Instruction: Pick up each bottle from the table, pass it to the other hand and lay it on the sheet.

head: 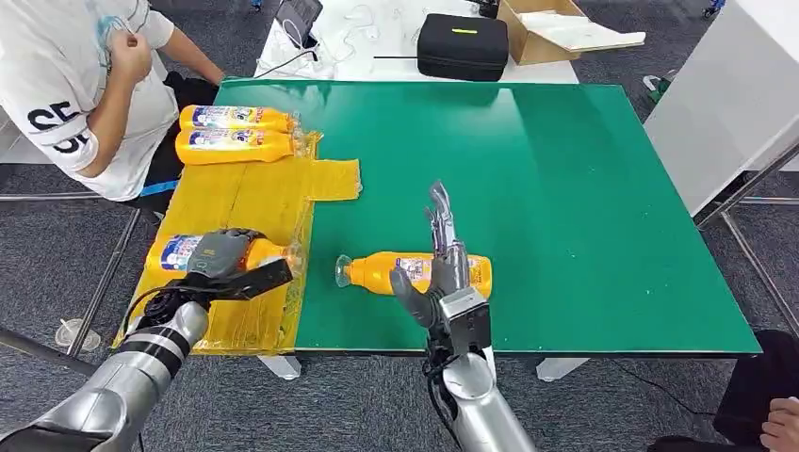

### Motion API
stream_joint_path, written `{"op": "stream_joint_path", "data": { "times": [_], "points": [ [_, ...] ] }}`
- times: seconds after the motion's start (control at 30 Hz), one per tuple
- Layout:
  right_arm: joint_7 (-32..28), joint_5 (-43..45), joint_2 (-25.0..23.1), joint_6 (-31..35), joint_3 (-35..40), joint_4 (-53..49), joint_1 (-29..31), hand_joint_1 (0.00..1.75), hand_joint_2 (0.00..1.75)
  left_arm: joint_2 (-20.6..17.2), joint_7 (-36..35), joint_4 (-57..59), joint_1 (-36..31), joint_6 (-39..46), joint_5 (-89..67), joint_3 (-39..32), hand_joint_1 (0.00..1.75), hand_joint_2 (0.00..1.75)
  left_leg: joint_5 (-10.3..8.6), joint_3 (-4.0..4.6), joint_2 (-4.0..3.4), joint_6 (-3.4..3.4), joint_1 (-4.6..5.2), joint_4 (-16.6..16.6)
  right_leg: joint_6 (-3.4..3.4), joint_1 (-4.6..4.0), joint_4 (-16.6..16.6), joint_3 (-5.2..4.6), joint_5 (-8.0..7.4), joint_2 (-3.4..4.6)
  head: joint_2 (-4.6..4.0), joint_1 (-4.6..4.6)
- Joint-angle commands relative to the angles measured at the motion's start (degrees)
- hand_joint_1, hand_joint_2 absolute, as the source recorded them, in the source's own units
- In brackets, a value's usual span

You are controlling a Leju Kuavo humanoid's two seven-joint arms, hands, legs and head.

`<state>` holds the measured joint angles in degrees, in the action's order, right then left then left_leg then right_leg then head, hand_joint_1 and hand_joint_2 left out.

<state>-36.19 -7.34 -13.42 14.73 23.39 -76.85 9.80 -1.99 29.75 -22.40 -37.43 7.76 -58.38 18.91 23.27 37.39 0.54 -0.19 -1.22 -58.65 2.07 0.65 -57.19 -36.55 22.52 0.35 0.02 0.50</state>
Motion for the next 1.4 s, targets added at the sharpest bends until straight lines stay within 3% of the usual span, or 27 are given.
{"op": "stream_joint_path", "data": {
  "times": [0.03,0.07,0.13,0.17,0.3,0.33,0.57,1.03,1.23,1.4],
  "points": [
    [0.32,0.37,0.92,-1.43,1.1,6.68,3.37,0.0,1.75,-1.55,1.04,5.18,-2.45,-8.85,0.91,3.02,0.21,1.75,0.07,-0.26,-0.16,0.06,0.01,0.04,-0.06,-0.01,0.05,0.22,0.02,0.1,-0.02,0.0],
    [0.32,0.4,0.95,-1.5,1.04,6.84,3.43,0.0,1.75,-1.77,1.04,5.21,-2.4,-9.0,0.9,3.06,0.02,1.75,0.04,-0.17,-0.13,0.04,0.0,0.04,-0.04,-0.01,0.05,0.15,0.0,0.09,0.0,-0.02],
    [0.32,0.44,0.87,-1.65,0.94,7.29,3.62,0.0,1.75,-2.0,0.9,5.49,-2.66,-10.08,0.44,3.77,0.0,1.75,0.14,-0.51,-0.25,0.1,0.0,0.08,-0.1,-0.05,0.1,0.46,0.06,0.14,-0.02,0.0],
    [0.31,0.51,0.87,-1.82,0.78,7.35,3.64,0.0,1.75,-2.24,0.74,5.4,-2.86,-10.46,-0.43,4.84,0.0,1.75,0.05,-0.18,-0.14,0.05,0.0,0.03,-0.04,-0.02,0.04,0.16,0.0,0.08,-0.02,-0.02],
    [0.31,0.57,0.79,-1.99,0.44,7.47,3.66,0.0,1.75,-2.3,0.67,5.26,-2.72,-11.38,0.1,4.74,0.0,1.75,0.18,-0.69,-0.27,0.12,0.02,0.12,-0.14,-0.04,0.12,0.62,0.11,0.14,-0.02,0.0],
    [0.31,0.58,0.73,-2.07,0.4,7.67,3.75,0.0,1.75,-2.3,1.01,5.23,-2.6,-11.98,0.94,4.16,0.0,1.75,0.08,-0.31,-0.17,0.07,0.02,0.04,-0.06,-0.01,0.05,0.27,0.04,0.1,-0.02,-0.02],
    [0.31,0.69,0.5,-2.76,0.2,9.13,4.45,0.0,1.75,-2.89,4.71,4.57,-1.84,-18.11,6.6,1.31,0.0,1.75,0.05,-0.22,-0.16,0.04,0.02,0.06,-0.04,0.0,0.05,0.18,0.0,0.12,-0.02,0.0],
    [-0.05,0.88,0.49,-3.17,-0.14,10.44,4.81,0.0,1.75,-4.21,8.73,2.75,-2.86,-27.36,14.2,-1.79,0.0,1.75,0.0,-0.55,-0.14,0.05,0.01,0.08,-0.1,-0.03,0.07,0.53,-0.01,0.1,-0.02,0.0],
    [-0.35,0.78,0.31,-3.27,-0.14,10.58,4.45,0.0,1.75,-2.05,10.25,-5.71,2.57,-28.31,27.68,-7.09,0.0,1.75,-0.03,-0.48,-0.07,-0.01,0.04,0.09,-0.05,0.02,0.05,0.47,0.01,0.07,-0.02,0.0],
    [0.52,-0.35,0.04,-2.28,-0.09,10.32,3.94,0.0,1.75,3.56,10.25,-9.3,4.27,-25.08,41.54,-15.09,0.0,1.75,-0.01,-0.47,0.16,0.03,0.02,0.05,-0.04,-0.01,0.06,0.53,0.1,-0.19,-0.02,0.0]
  ]
}}
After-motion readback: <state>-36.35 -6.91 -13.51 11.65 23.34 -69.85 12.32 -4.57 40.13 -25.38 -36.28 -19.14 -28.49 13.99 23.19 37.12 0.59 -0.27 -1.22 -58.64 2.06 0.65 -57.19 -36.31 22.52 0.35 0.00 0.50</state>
